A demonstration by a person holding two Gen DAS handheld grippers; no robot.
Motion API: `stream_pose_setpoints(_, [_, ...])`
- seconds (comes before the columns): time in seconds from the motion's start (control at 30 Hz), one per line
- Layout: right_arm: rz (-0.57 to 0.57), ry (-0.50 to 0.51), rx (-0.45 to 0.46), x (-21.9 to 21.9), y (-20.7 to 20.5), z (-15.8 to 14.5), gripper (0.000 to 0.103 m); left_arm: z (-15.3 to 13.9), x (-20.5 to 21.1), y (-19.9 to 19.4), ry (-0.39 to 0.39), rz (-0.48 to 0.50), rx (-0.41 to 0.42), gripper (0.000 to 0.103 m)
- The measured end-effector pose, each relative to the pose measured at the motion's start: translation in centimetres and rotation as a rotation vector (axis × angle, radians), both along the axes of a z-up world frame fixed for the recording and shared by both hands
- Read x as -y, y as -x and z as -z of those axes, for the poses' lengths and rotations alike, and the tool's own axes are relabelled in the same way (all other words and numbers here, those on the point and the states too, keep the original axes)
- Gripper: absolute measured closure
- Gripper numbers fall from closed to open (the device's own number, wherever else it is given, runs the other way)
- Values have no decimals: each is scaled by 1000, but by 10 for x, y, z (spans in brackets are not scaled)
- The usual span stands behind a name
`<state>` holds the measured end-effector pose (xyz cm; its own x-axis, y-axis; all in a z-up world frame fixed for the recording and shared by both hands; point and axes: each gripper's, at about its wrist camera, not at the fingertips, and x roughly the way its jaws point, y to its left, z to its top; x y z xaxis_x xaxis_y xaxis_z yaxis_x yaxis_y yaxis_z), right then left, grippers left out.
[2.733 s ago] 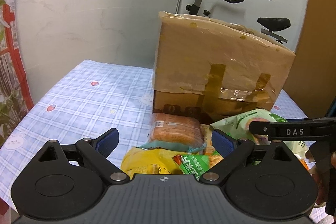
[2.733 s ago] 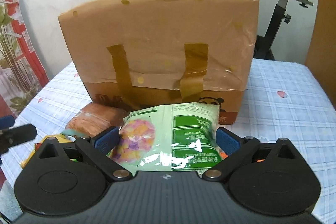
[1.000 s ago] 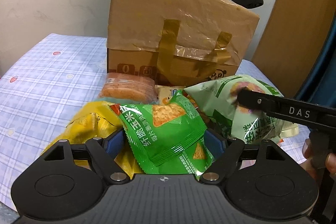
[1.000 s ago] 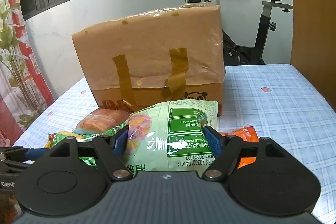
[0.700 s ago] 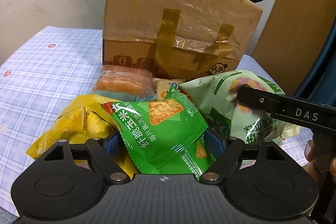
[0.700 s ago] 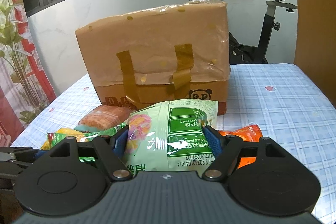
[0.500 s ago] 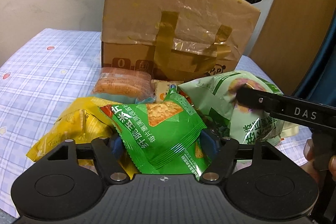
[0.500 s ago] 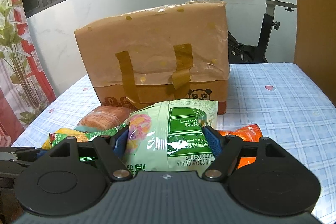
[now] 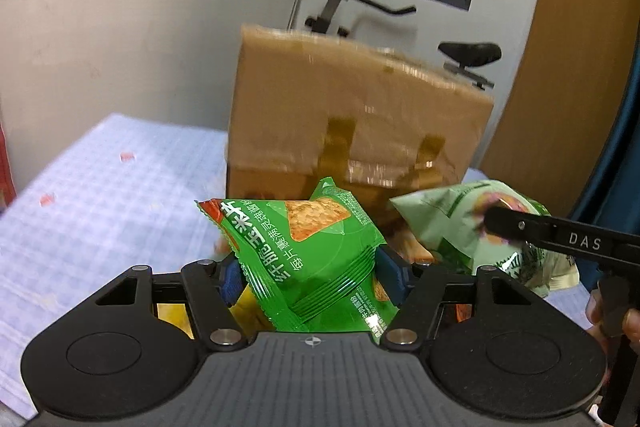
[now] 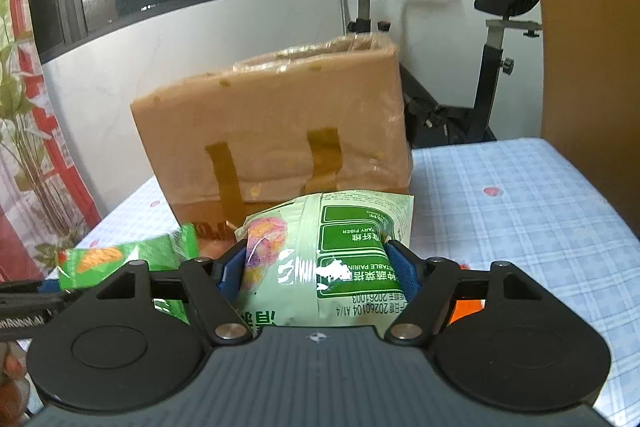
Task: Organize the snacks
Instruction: 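Lift the green bag with the left tool while the right tool lifts the pale green bag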
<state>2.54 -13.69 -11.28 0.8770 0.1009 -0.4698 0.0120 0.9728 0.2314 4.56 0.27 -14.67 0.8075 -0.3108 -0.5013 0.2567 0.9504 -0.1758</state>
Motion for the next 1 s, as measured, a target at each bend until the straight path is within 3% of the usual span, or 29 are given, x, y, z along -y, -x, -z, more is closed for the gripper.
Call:
stream_pose_setpoints(0.4, [20, 5, 82, 7, 14, -32, 30, -49, -12, 13, 3, -37, 144, 35])
stream_pose_setpoints(0.7, [19, -2, 192, 12, 20, -79, 30, -92, -14, 8, 23, -43, 233, 35])
stream_pose_setpoints(1.0, [10, 10, 258, 17, -1, -111, 30, -117, -10, -10, 29, -42, 267, 35])
